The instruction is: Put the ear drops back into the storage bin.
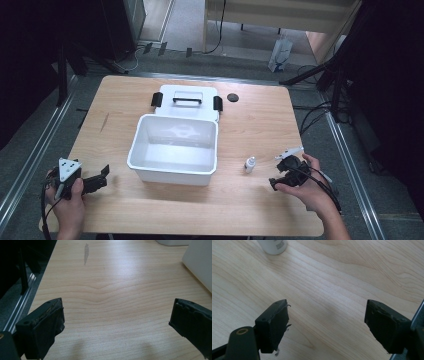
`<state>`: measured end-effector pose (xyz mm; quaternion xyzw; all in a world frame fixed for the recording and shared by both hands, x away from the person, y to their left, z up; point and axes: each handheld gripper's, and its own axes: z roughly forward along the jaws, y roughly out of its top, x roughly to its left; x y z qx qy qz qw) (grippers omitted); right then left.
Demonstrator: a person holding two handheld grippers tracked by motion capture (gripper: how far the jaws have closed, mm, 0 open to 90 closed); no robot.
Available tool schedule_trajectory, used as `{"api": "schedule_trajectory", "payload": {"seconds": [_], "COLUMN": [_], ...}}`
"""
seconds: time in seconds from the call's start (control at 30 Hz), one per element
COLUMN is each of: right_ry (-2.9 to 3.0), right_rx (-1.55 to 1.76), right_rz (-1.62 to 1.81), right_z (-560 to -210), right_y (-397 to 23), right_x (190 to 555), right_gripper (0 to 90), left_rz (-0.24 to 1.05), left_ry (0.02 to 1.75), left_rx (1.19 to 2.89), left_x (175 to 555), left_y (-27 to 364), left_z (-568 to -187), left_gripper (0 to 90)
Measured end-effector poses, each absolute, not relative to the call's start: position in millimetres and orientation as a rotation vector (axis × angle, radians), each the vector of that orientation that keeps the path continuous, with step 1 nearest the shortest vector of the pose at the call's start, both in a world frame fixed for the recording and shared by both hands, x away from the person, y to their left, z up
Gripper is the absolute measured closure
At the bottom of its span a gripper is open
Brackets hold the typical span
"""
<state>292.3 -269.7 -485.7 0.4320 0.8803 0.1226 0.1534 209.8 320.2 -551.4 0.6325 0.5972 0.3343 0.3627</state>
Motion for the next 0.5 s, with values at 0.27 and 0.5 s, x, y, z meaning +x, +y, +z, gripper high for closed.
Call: {"api": "schedule_trajectory", "payload": {"seconds": [0.27, 0.5], "right_ry": [2.638, 2.685], "right_rx": [1.150, 1.156], "right_rz": [0.196, 0.123], "right_z": [-475, -465], "right_y": [-253, -243], "right_x": [304, 316], "right_gripper": [19.2, 18.8], "left_rz": [0.855, 0.851], "left_ry": [1.538, 1.539], "left_rx": [1.630, 1.629], "left_x": [210, 210], "left_y": [321, 321], "left_z": [-551, -551], "left_gripper": [0.3, 0.3]}}
